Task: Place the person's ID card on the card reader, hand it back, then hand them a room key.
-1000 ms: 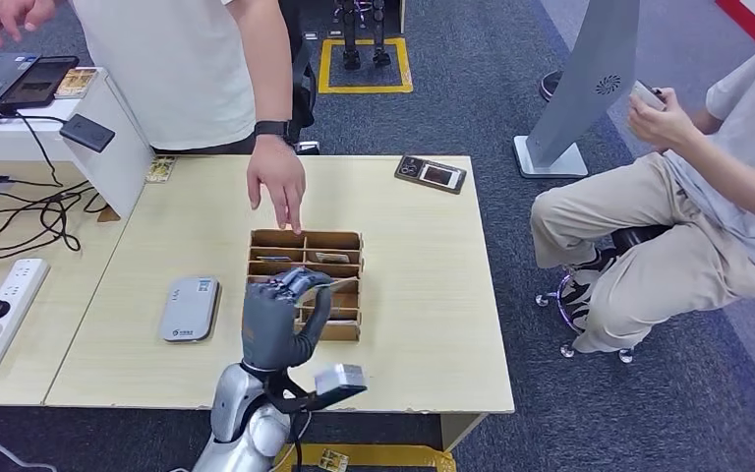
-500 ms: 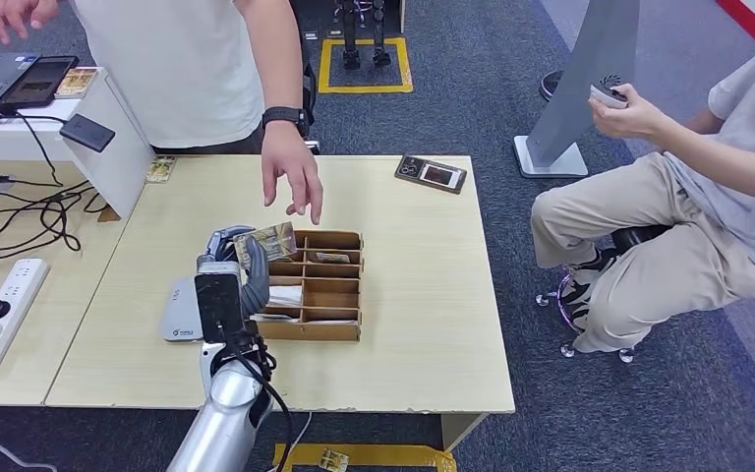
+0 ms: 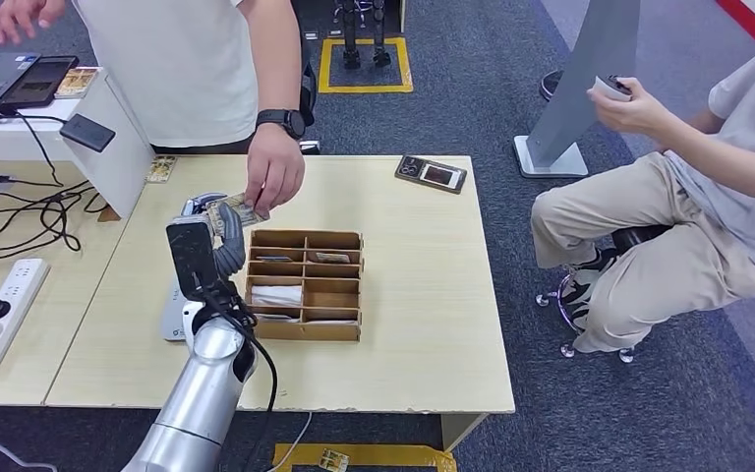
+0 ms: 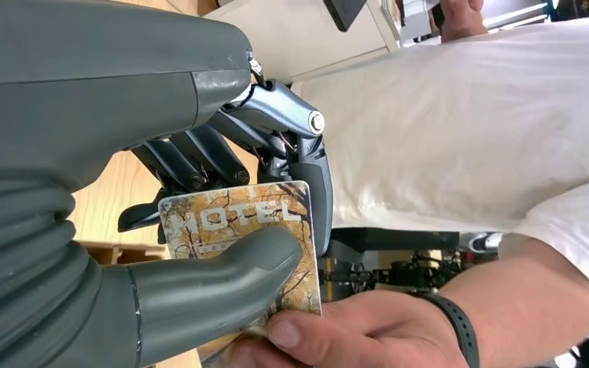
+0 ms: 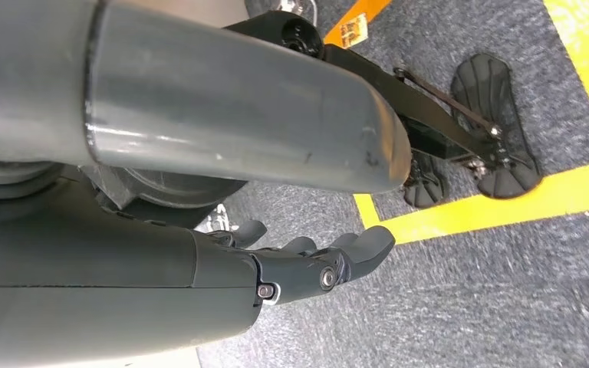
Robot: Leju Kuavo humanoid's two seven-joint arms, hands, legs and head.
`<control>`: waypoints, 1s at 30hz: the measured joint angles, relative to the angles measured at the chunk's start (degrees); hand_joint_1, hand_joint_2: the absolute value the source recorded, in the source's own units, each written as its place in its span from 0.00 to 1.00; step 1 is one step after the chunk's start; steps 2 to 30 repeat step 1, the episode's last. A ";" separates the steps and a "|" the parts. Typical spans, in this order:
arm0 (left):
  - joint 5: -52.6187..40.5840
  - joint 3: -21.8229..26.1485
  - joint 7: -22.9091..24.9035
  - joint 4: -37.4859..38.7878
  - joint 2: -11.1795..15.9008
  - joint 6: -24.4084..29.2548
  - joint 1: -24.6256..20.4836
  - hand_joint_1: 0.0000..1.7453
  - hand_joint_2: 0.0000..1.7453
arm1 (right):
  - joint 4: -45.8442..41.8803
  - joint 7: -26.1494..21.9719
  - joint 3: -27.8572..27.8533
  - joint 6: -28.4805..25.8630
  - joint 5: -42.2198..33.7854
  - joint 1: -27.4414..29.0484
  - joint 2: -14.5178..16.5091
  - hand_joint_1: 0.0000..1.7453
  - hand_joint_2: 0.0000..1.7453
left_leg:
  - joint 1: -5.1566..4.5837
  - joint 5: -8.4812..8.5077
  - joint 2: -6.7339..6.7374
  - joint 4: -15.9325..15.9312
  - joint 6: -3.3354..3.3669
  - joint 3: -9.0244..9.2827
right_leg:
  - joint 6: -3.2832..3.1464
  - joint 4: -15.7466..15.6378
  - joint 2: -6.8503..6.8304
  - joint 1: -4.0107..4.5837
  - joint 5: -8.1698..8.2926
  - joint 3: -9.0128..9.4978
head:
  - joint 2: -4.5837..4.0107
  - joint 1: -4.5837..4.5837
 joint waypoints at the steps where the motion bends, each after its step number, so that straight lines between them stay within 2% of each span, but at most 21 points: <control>1: -0.16 0.17 0.17 0.36 0.07 0.15 -0.31 1.00 1.00 | 0.00 0.02 0.06 0.04 0.00 -0.04 0.03 0.00 0.00 | 0.00 0.00 0.00 0.00 0.00 0.00 | 0.00 0.00 0.00 0.00 0.00 0.00 | 0.00 0.00; 30: -0.16 0.17 0.17 0.36 0.07 0.15 -0.31 1.00 1.00 | 0.00 0.02 0.06 0.04 0.00 -0.04 0.03 0.00 0.00 | 0.00 0.00 0.00 0.00 0.00 0.00 | 0.00 0.00 0.00 0.00 0.00 0.00 | 0.00 0.00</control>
